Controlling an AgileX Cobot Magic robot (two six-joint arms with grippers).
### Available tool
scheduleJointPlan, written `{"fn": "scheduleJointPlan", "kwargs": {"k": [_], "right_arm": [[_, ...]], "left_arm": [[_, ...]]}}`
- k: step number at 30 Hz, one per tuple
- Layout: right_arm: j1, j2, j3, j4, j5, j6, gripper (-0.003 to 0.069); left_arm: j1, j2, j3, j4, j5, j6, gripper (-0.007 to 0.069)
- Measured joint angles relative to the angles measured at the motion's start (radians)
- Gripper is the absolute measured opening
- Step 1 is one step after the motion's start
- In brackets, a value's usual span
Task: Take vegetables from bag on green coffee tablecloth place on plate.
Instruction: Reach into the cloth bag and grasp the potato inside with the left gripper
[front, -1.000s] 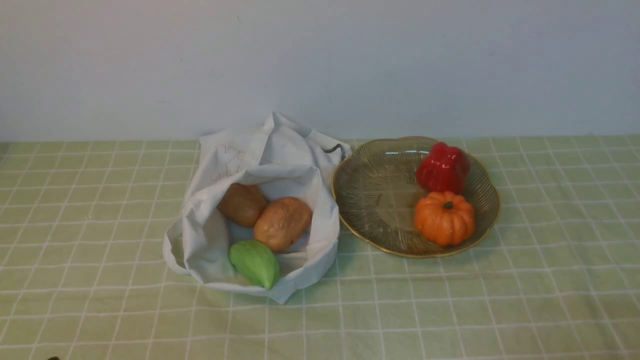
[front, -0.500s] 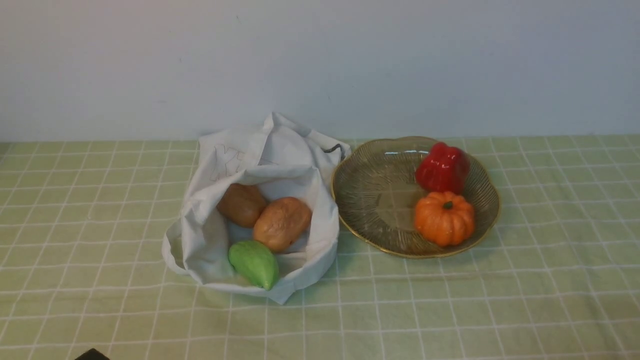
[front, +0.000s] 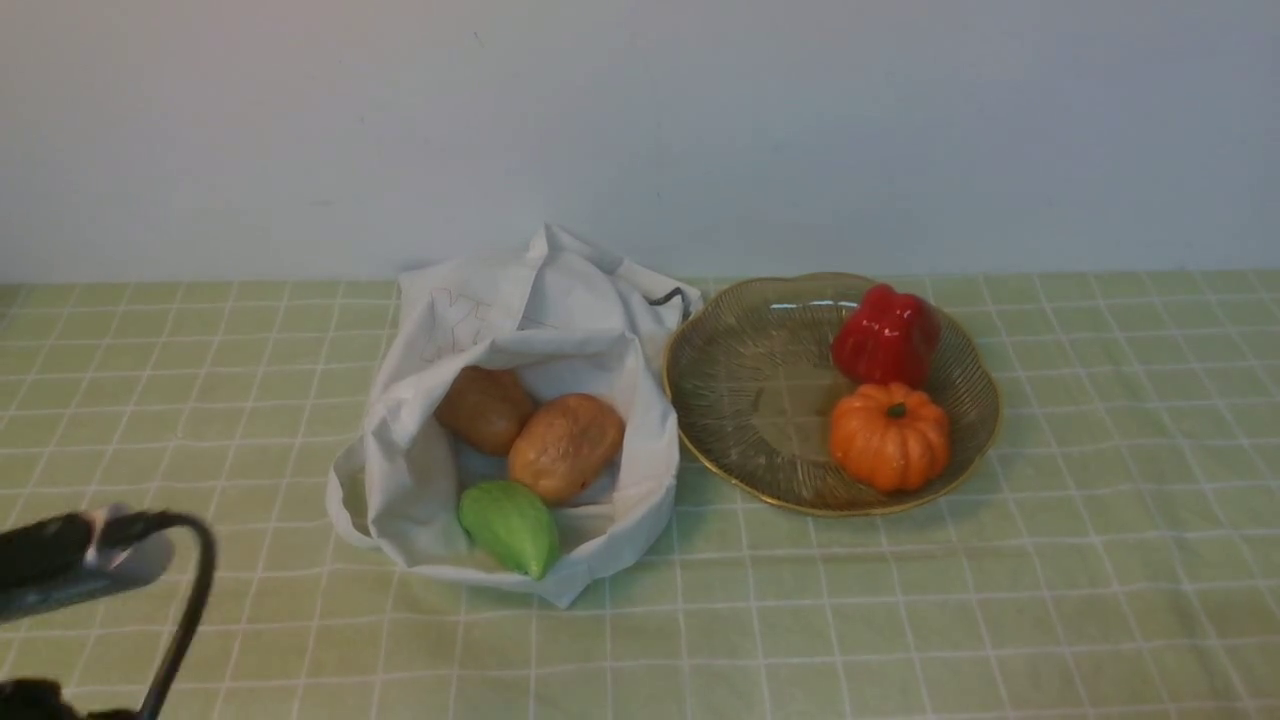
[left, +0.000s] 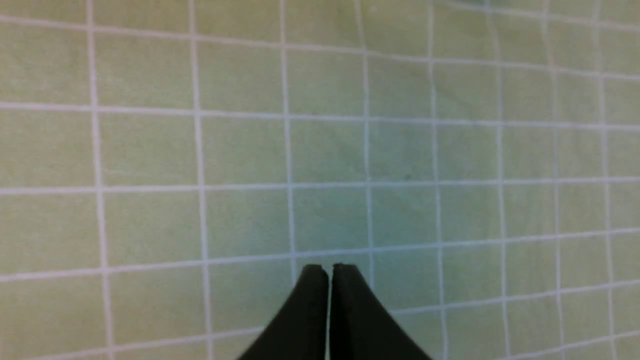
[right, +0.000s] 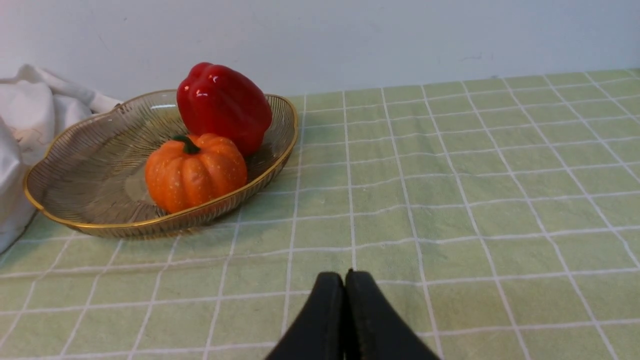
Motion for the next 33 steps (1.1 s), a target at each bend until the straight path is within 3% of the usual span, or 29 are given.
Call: {"fn": "scheduleJointPlan", "kwargs": {"k": [3,7,12,17,21,24,29,33], "right_arm": [[0.0,0.0,0.0,0.0,0.0,0.0,-0.0017],[0.0,0.0,0.0,0.0,0.0,0.0,-0.0017],[0.0,0.0,0.0,0.0,0.0,0.0,-0.0017],[0.0,0.0,0.0,0.0,0.0,0.0,-0.0017],[0.0,0.0,0.0,0.0,0.0,0.0,-0.0017],[0.0,0.0,0.0,0.0,0.0,0.0,-0.0017],[0.0,0.0,0.0,0.0,0.0,0.0,-0.0017],[0.0,0.0,0.0,0.0,0.0,0.0,-0.0017]], "left_arm": [[-0.021,0.193,-0.152,0.025,0.023,0.04,-0.0005],[-0.144,0.381,-0.368,0.027,-0.019,0.053,-0.0005],[-0.316,0.572,-0.596,0.07,-0.037,0.041,0.0001],[-0.414,0.729,-0.75,0.151,-0.019,-0.021,0.0049],[-0.484,0.857,-0.856,0.266,-0.019,-0.116,0.0146],[-0.519,0.915,-0.897,0.358,-0.041,-0.147,0.0264],[-0.53,0.983,-0.902,0.503,-0.088,-0.164,0.0431],[-0.53,1.044,-0.902,0.562,-0.13,-0.183,0.0513]]}}
